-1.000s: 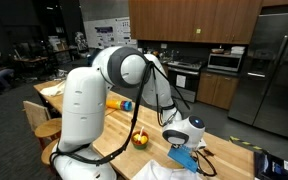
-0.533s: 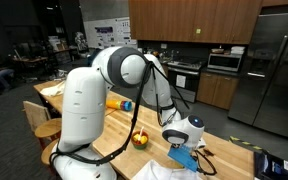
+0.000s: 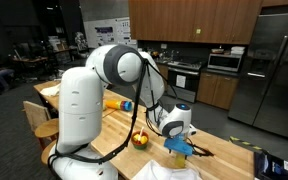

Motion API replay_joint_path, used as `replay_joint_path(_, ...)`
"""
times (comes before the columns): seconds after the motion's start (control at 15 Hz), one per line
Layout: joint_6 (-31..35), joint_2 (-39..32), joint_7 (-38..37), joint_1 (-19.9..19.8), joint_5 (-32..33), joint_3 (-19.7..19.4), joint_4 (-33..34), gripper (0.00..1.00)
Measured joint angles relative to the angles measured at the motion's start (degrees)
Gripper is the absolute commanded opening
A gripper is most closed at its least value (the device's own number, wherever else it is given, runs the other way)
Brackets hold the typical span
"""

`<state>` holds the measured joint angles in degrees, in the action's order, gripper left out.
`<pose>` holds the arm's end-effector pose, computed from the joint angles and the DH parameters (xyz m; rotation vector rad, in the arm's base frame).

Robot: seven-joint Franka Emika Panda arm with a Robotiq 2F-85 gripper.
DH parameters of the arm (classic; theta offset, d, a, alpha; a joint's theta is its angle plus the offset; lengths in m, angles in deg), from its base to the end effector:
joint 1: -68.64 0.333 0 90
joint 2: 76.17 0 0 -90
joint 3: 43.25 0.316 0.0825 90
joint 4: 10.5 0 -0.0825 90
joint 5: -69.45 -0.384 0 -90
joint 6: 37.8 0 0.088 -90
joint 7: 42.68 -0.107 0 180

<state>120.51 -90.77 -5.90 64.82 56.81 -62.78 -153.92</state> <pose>0.4246 -0.2010 0.1937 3.1265 0.0648 0.0370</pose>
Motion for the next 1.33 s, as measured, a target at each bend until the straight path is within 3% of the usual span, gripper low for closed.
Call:
replay_joint_path(0.27, -3.17, 4.42, -14.7, 7.09, 16.92, -4.69, -1.33, 1.0)
replay_joint_path(0.53, -9.25, 11.59, -26.77, 5.68, 31.4, -0.71, -1.56, 1.0)
replay_joint_path(0.87, -13.51, 19.02, -26.57, 2.61, 32.12, 6.68, -2.63, 1.0)
replay_joint_path(1.33, -13.4, 18.12, -26.59, 1.11, 32.12, 7.77, -2.68, 1.0)
